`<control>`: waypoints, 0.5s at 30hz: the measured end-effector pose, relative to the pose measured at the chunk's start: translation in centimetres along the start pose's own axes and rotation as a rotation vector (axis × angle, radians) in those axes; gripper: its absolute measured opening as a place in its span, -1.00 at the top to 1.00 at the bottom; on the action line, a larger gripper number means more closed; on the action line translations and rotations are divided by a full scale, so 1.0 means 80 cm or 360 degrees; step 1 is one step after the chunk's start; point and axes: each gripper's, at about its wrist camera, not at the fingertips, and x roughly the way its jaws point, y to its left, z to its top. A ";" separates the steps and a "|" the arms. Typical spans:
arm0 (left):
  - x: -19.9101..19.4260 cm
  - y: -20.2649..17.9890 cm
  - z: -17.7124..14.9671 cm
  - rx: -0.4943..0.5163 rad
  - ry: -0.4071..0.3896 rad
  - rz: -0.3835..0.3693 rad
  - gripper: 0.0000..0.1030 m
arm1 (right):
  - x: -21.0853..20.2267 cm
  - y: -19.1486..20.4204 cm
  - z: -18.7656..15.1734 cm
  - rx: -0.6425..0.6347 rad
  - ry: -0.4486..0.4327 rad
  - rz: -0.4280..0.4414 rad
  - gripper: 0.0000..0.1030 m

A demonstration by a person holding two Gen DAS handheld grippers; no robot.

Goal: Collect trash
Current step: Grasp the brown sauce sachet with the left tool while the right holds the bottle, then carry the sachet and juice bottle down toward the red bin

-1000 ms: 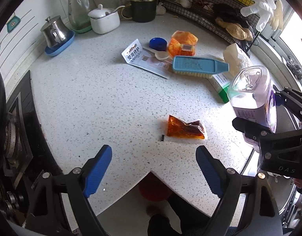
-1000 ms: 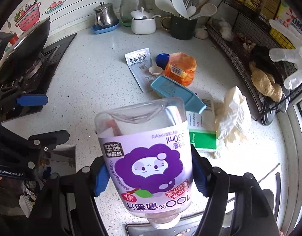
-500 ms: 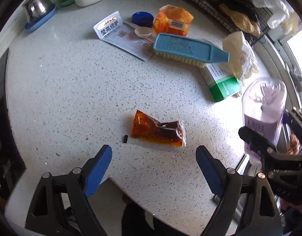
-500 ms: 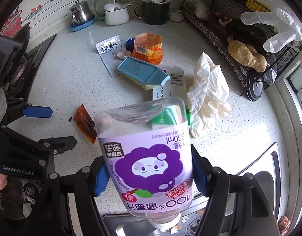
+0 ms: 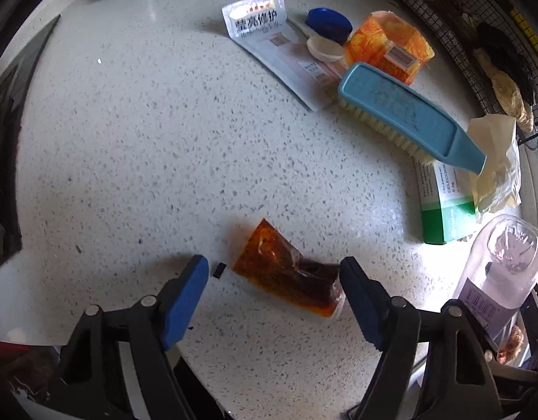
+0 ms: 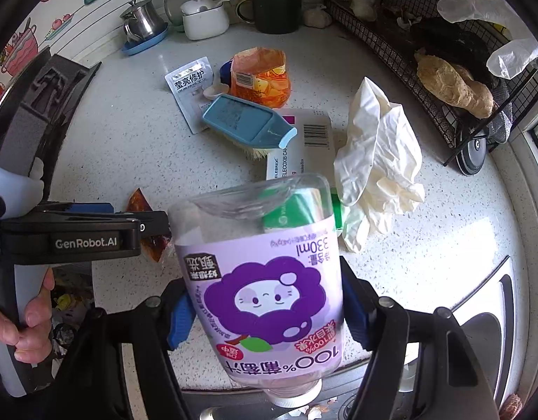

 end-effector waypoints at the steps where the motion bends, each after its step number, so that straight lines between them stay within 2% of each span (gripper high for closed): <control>1: 0.001 -0.003 0.000 0.0016 -0.0003 0.0020 -0.32 | 0.001 -0.001 0.000 0.0007 0.0005 0.0011 -0.33; 4: 0.000 -0.009 -0.004 0.0071 -0.0051 0.0053 -0.10 | 0.000 -0.005 0.001 0.0034 0.0009 0.0050 -0.33; 5: 0.000 -0.012 -0.006 0.0097 -0.0066 0.0083 0.15 | -0.001 -0.005 0.001 0.0034 0.0006 0.0054 -0.33; 6: -0.001 -0.016 -0.007 0.0122 -0.0081 0.0084 0.27 | -0.002 -0.005 0.001 0.0036 0.0003 0.0059 -0.33; 7: -0.003 -0.016 -0.009 0.0148 -0.0084 0.0059 0.49 | -0.003 -0.005 0.001 0.0040 0.0002 0.0064 -0.33; 8: -0.004 -0.016 -0.011 0.0172 -0.0077 0.0020 0.59 | -0.004 -0.005 0.000 0.0043 0.0003 0.0062 -0.33; 12: -0.013 -0.019 -0.023 0.0228 -0.0095 -0.0162 0.72 | -0.006 0.002 -0.003 0.0035 0.0005 0.0058 -0.33; 15: -0.030 -0.017 -0.038 0.0297 -0.0184 -0.0195 0.75 | -0.011 0.013 -0.006 0.0009 -0.0008 0.0060 -0.33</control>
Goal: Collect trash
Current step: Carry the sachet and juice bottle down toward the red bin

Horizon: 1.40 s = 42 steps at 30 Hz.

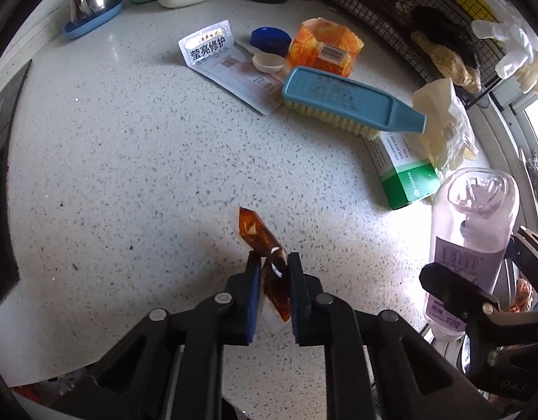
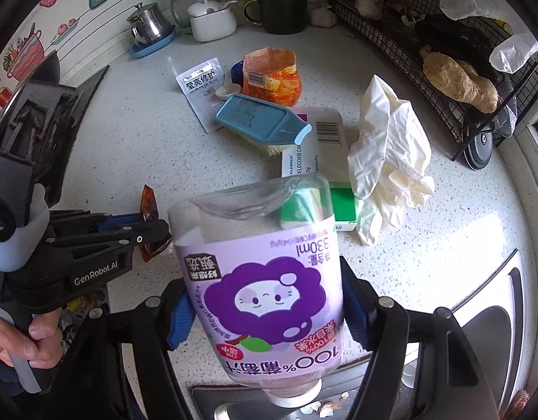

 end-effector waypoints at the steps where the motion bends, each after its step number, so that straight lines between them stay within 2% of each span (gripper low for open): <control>1: -0.008 0.001 -0.003 0.0015 -0.0024 -0.0019 0.75 | -0.001 0.003 0.000 -0.0002 -0.0004 0.0003 -0.33; 10: -0.088 0.023 -0.019 0.0193 -0.0216 -0.0074 0.78 | -0.035 0.048 -0.010 -0.0080 -0.0100 0.0003 -0.33; 13: -0.123 0.046 -0.043 0.0239 -0.0267 -0.0074 0.80 | -0.051 0.070 -0.015 -0.0124 -0.0147 0.0012 -0.33; 20: -0.166 0.077 -0.087 0.0247 -0.0355 0.0033 0.80 | -0.071 0.131 -0.026 -0.0176 -0.0234 0.0047 -0.33; 26: -0.194 0.118 -0.140 0.0226 -0.0353 0.0100 0.80 | -0.070 0.187 -0.047 -0.0181 -0.0243 0.0078 -0.33; 35: -0.213 0.174 -0.226 0.0173 -0.0310 0.0103 0.80 | -0.067 0.262 -0.101 -0.0173 -0.0233 0.0096 -0.33; 40: -0.211 0.198 -0.272 0.0170 -0.0295 0.0118 0.80 | -0.060 0.294 -0.134 -0.0153 -0.0211 0.0063 -0.33; 42: -0.205 0.205 -0.289 0.0190 -0.0291 0.0162 0.80 | -0.053 0.302 -0.149 -0.0120 -0.0196 0.0054 -0.33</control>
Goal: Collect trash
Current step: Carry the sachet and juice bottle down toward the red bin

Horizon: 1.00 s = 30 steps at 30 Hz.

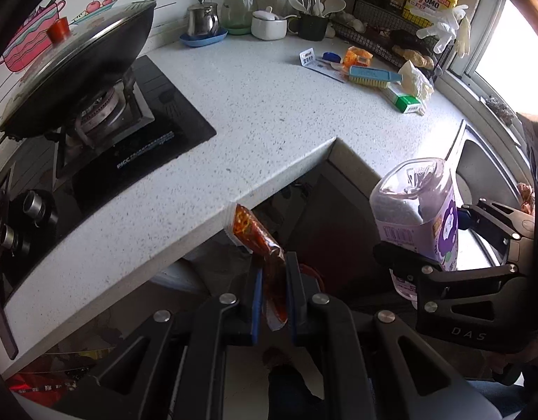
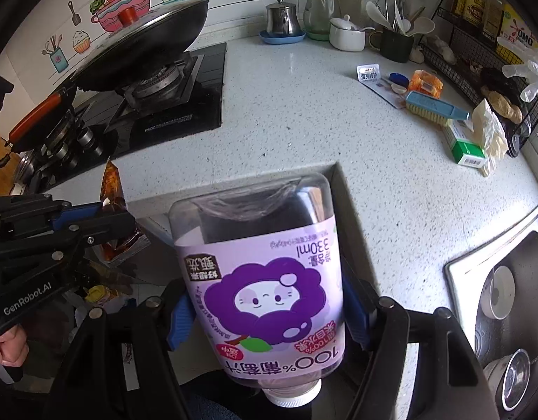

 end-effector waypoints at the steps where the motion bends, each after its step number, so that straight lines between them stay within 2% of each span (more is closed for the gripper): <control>1: 0.002 0.002 -0.009 0.0018 -0.0002 0.0022 0.80 | 0.003 0.004 -0.008 0.0017 0.0006 -0.0002 -0.33; 4: 0.017 0.013 -0.034 -0.0005 0.0019 0.0048 0.80 | 0.020 0.014 -0.032 0.0063 0.0049 -0.0011 -0.33; 7: 0.046 0.022 -0.056 -0.0066 0.0105 0.0024 0.80 | 0.045 0.021 -0.054 0.0099 0.0096 -0.0038 -0.33; 11: 0.090 0.027 -0.080 -0.0075 0.0129 0.0028 0.80 | 0.085 0.019 -0.074 0.0118 0.0123 -0.0075 -0.33; 18: 0.215 0.037 -0.125 -0.0117 0.0216 0.0006 0.80 | 0.190 -0.008 -0.114 0.0166 0.0201 -0.0127 -0.33; 24: 0.327 0.037 -0.162 -0.0080 0.0304 0.0009 0.80 | 0.301 -0.036 -0.157 0.0194 0.0312 -0.0172 -0.33; 30: 0.405 0.038 -0.186 -0.0027 0.0372 0.0023 0.80 | 0.391 -0.053 -0.189 0.0223 0.0378 -0.0172 -0.33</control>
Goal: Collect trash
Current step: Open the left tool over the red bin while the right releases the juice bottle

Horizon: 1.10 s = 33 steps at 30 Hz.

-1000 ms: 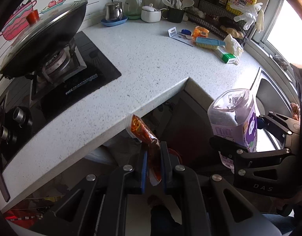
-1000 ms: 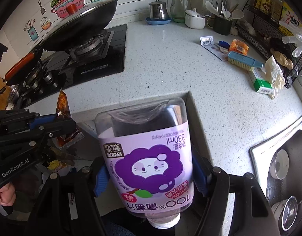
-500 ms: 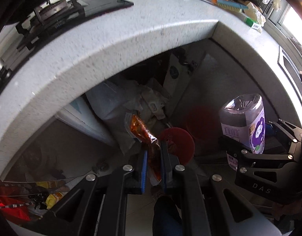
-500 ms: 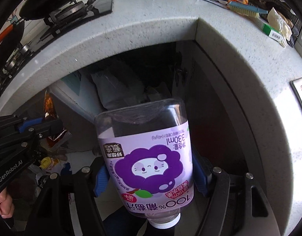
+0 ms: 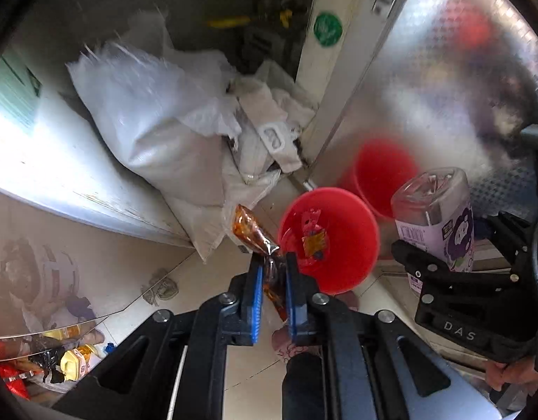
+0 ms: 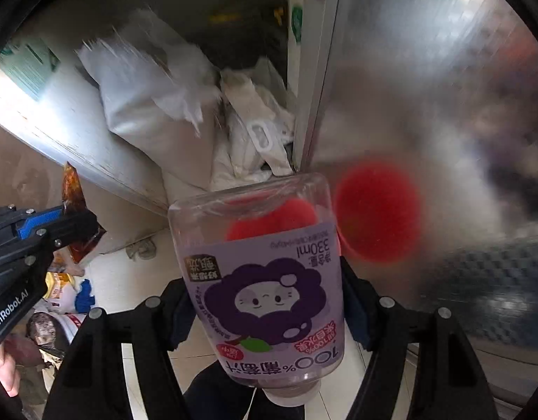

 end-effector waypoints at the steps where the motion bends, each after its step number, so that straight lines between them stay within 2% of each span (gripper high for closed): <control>1: 0.008 0.000 0.001 0.0018 0.0019 0.0004 0.80 | 0.013 -0.001 -0.003 -0.0006 0.0019 -0.0001 -0.34; 7: 0.026 -0.013 -0.009 0.0120 0.0044 0.0044 0.80 | 0.044 -0.001 -0.026 -0.0063 0.0086 0.0027 -0.35; 8: 0.028 -0.015 -0.009 0.0122 0.0059 0.0032 0.80 | 0.046 -0.003 -0.027 -0.0060 0.0098 0.0028 -0.43; 9: 0.026 -0.014 -0.009 0.0122 0.0069 0.0014 0.80 | 0.047 -0.004 -0.026 -0.0051 0.0101 0.0022 -0.60; 12: 0.024 -0.022 -0.008 0.0183 0.0071 -0.0017 0.80 | 0.038 -0.010 -0.032 -0.0029 0.0066 -0.0001 -0.78; 22: 0.025 -0.054 0.009 0.0396 0.0053 -0.0105 0.80 | 0.027 -0.036 -0.046 0.0134 0.0031 -0.0048 -0.80; 33: 0.052 -0.099 0.011 0.0574 0.0149 -0.0248 0.80 | 0.042 -0.057 -0.073 0.0370 0.0147 -0.0100 -0.80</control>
